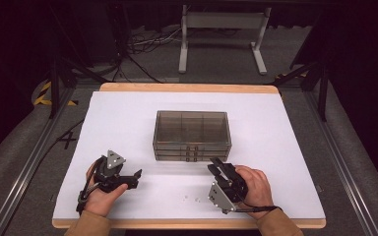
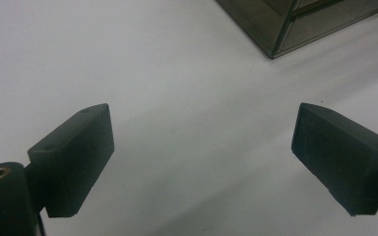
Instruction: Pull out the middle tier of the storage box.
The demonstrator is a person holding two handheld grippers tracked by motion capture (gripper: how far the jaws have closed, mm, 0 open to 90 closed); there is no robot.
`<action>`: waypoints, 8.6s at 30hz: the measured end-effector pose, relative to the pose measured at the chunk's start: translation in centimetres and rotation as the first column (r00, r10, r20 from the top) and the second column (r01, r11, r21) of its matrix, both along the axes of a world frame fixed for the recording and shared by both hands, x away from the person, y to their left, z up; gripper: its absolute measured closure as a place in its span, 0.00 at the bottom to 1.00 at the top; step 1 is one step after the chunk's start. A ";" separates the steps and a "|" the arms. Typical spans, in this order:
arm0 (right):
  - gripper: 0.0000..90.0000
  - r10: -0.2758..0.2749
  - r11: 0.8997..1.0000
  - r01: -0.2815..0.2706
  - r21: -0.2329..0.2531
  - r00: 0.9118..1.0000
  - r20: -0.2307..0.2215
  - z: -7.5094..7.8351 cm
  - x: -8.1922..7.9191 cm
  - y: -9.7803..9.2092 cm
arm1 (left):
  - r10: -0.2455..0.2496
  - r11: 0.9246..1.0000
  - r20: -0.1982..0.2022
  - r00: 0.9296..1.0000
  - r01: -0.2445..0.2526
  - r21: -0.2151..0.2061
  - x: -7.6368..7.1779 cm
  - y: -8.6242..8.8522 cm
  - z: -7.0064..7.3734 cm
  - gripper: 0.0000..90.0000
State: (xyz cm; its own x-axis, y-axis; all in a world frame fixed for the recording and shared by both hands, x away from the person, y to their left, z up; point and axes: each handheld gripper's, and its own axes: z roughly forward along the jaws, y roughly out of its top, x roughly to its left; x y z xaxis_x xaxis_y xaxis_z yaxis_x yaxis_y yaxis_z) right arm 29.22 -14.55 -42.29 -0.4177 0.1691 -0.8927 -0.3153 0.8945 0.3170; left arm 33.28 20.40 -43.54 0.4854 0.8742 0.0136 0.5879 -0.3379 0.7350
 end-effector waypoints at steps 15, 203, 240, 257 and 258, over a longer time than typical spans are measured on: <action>0.75 -0.003 0.998 0.006 -0.056 0.999 0.040 -1.1 0.8 2.6 | -0.004 1.000 -0.013 1.000 0.004 -0.006 0.0 0.1 -0.1 0.11; 0.73 0.150 0.918 0.206 0.338 0.609 -0.779 5.9 3.9 -2.8 | -0.022 1.000 -0.021 1.000 0.022 -0.003 0.1 -0.3 -0.3 0.11; 0.73 0.100 0.957 0.185 0.226 0.521 -0.848 9.2 8.8 -2.0 | -0.025 1.000 -0.021 0.999 0.025 -0.002 0.1 -0.3 -0.3 0.11; 0.75 0.008 0.978 0.174 0.112 0.510 -0.860 7.2 10.4 -1.0 | -0.026 1.000 -0.022 0.999 0.026 -0.001 0.1 -0.3 -0.3 0.11; 0.75 0.005 0.980 0.170 0.108 0.512 -0.859 7.1 10.5 -1.0 | -0.027 1.000 -0.020 0.999 0.027 -0.001 0.1 -0.3 -0.3 0.11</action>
State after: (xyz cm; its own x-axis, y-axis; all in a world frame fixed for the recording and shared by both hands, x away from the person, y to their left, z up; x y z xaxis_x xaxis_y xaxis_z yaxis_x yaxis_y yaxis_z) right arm 39.71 -15.50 -35.19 -0.9368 0.3429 -0.0701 0.2574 0.8107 0.5258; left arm 33.40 20.11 -43.84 0.5090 0.8608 0.0027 0.5935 -0.3532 0.7232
